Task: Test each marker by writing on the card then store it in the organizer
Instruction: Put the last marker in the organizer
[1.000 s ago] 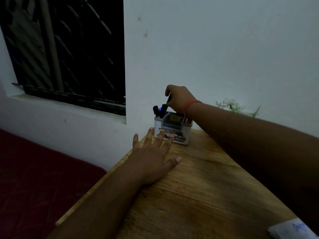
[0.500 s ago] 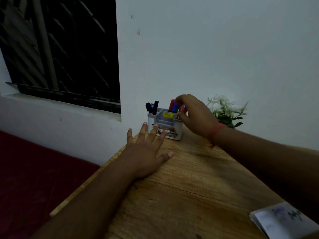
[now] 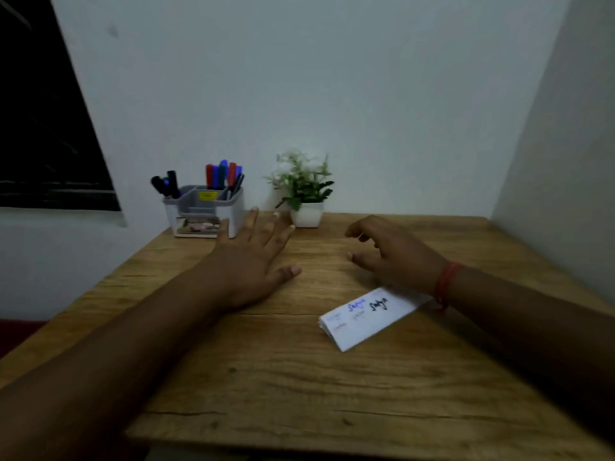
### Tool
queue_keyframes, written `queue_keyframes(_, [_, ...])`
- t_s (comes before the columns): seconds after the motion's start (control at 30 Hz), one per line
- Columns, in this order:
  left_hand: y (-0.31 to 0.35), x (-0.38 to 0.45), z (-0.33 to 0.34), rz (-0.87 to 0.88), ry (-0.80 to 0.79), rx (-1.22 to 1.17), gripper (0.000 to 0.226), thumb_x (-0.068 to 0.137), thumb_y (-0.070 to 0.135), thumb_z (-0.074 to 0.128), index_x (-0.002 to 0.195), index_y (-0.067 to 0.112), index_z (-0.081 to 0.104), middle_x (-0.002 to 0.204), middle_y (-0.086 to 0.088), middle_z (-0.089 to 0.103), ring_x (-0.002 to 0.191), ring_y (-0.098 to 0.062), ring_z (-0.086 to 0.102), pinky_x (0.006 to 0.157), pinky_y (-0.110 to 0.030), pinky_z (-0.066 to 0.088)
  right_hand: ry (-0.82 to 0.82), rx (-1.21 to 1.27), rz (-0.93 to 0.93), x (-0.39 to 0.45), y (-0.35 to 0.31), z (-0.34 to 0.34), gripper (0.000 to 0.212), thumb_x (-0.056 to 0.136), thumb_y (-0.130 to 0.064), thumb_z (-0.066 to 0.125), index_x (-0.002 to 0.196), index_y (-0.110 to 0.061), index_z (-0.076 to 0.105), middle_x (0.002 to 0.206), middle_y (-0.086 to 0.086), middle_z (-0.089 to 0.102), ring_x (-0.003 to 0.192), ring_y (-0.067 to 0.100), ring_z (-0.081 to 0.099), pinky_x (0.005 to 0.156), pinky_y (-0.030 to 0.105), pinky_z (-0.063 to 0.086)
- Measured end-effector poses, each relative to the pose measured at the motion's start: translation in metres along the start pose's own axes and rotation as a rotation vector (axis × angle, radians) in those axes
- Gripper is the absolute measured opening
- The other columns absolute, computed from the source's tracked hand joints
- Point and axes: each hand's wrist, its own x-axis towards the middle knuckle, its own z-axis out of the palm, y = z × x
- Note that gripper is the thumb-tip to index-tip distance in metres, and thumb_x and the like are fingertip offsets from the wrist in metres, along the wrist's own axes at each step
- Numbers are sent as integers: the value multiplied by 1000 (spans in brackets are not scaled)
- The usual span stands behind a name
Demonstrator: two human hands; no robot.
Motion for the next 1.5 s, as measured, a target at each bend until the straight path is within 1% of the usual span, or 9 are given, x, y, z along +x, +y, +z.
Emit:
queue_keyframes(0.17, [64,35,-12,55,-20,-84,96,68,86,-10,152,41,-18,162,8,-26,147,-24,-29,116,-61,-12,-51,36,93,-37,39,-21,48,95,-49,61,139,-31,51,135,-16,49,121,-2,43,94,16,33])
queue_keyframes(0.3, [86,38,-1,83,-17,-182,93,71,86,-10,153,42,-18,162,9,-26,146,-21,-30,116,-60,-13,-246,132,88,-56,76,-43,56,93,-56,62,145,-44,43,145,-25,42,132,-3,39,104,18,36])
queue_keyframes(0.47, [71,26,7,38,-5,-315,93,71,85,-10,154,44,-11,164,11,-16,147,-18,-28,118,-58,-12,-413,30,-22,-56,93,-52,73,84,-56,73,148,-36,45,153,-20,37,138,-3,34,108,18,26])
queue_keyframes(0.73, [68,26,6,92,27,-401,88,73,89,-7,152,49,-9,164,15,-15,147,-13,-28,118,-57,-11,-375,-54,-17,-54,94,-47,65,80,-76,56,133,-38,61,134,-16,57,121,2,52,108,33,44])
queue_keyframes(0.83, [67,25,8,125,9,-374,82,79,88,2,151,52,-9,163,17,-15,147,-12,-26,119,-56,-11,-335,-107,20,-54,96,-44,58,87,-70,58,133,-36,61,133,-14,58,117,4,54,103,31,45])
queue_keyframes(1.03, [62,26,6,82,-77,-275,65,96,66,35,154,40,22,164,11,19,151,-15,11,121,-55,-1,-309,-223,97,-53,92,-42,59,88,-73,51,134,-36,60,131,-13,57,112,7,54,98,36,49])
queue_keyframes(1.17, [60,29,6,59,-18,-316,59,97,59,43,148,32,39,149,9,47,133,-12,41,117,-54,22,-300,-228,96,-54,89,-44,56,89,-70,52,132,-35,60,131,-12,58,111,8,55,96,34,49])
queue_keyframes(1.27, [57,31,7,83,23,-309,61,92,63,46,144,33,45,141,9,52,125,-11,45,109,-47,35,-303,-207,96,-53,90,-45,54,89,-68,54,131,-35,61,129,-12,59,112,8,55,98,35,49])
queue_keyframes(1.5, [58,30,7,104,33,-324,56,94,61,49,142,32,47,136,9,53,118,-8,44,104,-41,39,-328,-204,108,-54,92,-47,59,86,-73,52,131,-35,61,130,-15,59,111,6,56,100,35,49])
